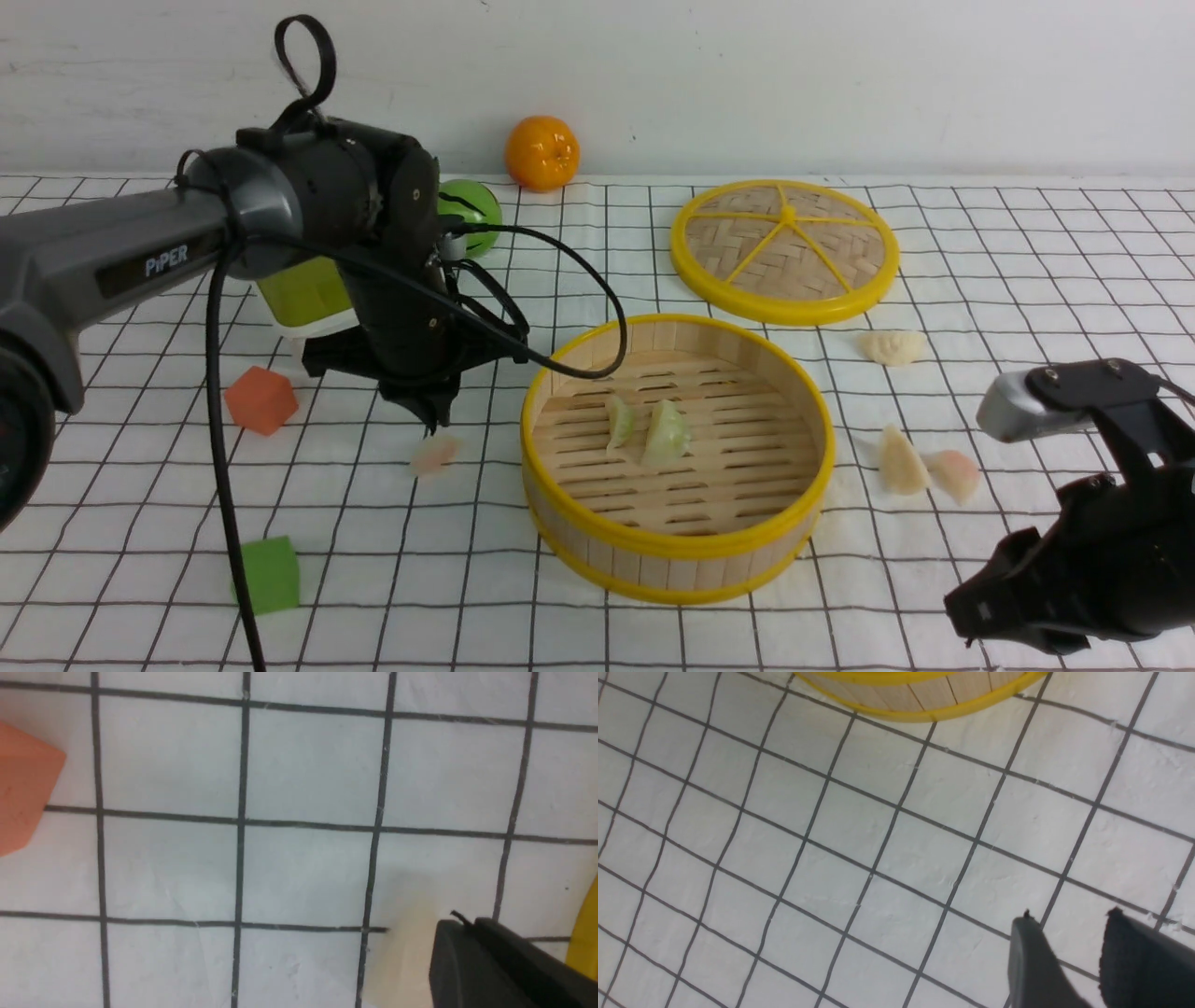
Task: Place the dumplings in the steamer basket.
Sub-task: Use the left arm to grab a dumpling, then use the left arm to put the dumpling into the steamer, then use the right arm to grab a dumpling
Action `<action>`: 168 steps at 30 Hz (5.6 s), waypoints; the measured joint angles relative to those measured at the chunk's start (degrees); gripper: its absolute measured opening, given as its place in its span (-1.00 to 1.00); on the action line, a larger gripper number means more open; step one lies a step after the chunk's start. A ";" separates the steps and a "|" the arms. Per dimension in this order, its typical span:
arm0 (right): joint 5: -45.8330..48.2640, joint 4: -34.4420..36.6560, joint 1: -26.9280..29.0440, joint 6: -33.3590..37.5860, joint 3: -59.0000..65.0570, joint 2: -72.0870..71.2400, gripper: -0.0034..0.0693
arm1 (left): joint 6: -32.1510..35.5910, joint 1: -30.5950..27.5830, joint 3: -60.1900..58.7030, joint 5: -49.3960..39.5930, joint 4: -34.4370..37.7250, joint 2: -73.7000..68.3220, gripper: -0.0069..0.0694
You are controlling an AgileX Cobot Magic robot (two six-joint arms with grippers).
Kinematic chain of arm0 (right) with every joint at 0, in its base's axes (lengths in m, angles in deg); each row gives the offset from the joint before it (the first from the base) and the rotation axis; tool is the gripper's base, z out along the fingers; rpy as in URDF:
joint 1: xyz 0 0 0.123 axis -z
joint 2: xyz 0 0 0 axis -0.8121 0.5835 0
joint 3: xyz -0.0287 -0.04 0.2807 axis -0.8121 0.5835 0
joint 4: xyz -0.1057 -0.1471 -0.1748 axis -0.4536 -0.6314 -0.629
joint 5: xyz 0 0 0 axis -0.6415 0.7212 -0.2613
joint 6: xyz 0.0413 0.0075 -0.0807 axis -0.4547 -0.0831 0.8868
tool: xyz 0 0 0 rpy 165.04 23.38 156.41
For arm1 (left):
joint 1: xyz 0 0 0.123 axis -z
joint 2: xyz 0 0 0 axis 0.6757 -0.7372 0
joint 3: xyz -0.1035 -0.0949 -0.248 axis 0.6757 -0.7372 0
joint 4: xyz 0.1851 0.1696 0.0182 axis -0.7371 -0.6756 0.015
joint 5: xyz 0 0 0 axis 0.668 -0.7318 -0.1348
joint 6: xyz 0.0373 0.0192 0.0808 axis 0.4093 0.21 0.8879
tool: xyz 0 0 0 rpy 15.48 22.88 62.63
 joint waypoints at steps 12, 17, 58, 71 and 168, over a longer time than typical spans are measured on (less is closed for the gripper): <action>0.00 -0.07 0.00 0.00 0.00 0.00 -0.26 | 2.07 0.00 0.17 -3.52 1.44 -1.23 0.04; 0.00 -0.12 0.00 0.00 0.00 0.00 -0.25 | 15.96 0.00 0.17 -4.62 2.36 -1.23 0.07; -1.26 -0.07 0.00 0.47 0.00 0.00 -0.25 | 25.31 3.96 17.49 -10.65 27.50 2.82 -0.29; -0.44 -0.07 0.00 0.65 0.00 0.00 -0.25 | -5.90 20.16 19.02 3.45 4.63 -9.78 -0.29; 2.92 -15.30 3.98 -13.16 -43.65 47.63 -0.05 | -20.45 20.42 -43.91 -2.48 -44.90 77.47 -0.85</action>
